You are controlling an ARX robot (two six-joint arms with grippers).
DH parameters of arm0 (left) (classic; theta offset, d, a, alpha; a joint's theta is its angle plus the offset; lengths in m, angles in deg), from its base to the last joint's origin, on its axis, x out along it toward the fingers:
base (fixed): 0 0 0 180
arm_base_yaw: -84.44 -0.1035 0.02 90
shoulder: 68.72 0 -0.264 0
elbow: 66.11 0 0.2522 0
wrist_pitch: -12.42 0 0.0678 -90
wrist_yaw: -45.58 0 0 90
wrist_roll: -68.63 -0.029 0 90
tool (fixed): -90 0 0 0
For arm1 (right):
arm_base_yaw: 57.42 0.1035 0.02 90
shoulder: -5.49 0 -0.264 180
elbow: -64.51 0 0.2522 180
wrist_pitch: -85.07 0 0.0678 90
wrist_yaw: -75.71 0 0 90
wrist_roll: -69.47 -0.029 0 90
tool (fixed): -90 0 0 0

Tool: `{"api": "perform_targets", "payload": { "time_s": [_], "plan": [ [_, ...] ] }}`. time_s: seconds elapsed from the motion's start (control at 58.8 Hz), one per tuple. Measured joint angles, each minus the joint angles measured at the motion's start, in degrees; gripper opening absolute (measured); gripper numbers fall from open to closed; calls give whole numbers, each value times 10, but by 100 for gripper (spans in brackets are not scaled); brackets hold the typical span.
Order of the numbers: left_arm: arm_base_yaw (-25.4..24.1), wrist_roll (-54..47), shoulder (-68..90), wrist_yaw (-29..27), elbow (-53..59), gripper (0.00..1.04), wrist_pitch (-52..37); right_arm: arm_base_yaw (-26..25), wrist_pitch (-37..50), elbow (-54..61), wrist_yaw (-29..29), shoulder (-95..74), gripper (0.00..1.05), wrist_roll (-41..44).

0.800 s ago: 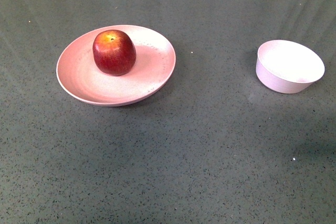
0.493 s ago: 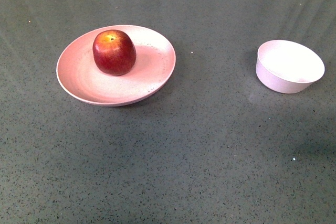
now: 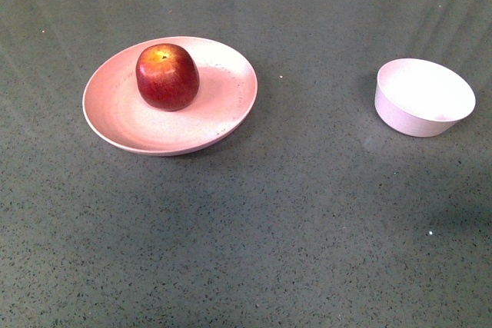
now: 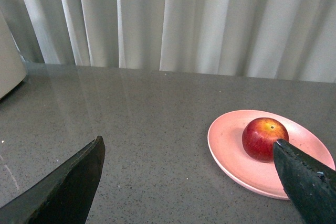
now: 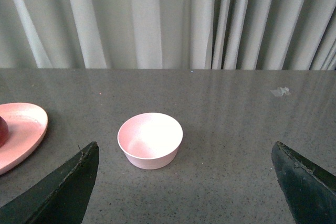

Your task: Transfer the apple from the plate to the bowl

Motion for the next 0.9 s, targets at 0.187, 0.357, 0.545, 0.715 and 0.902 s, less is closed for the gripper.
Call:
{"api": "perform_targets", "payload": {
  "time_s": [0.187, 0.357, 0.545, 0.715, 0.902],
  "plan": [
    [0, 0, 0, 0, 0, 96, 0, 0, 0, 0, 0, 0, 96, 0],
    [0, 0, 0, 0, 0, 96, 0, -22, -130, -95, 139, -207, 96, -120],
    [0, 0, 0, 0, 0, 96, 0, -119, 38, -167, 51, -437, 96, -92],
    [0, 0, 0, 0, 0, 96, 0, -130, 137, -242, 1, -645, 96, -66],
    [0, 0, 0, 0, 0, 96, 0, -106, 170, -323, -13, -823, 96, -64]
  ]
}}
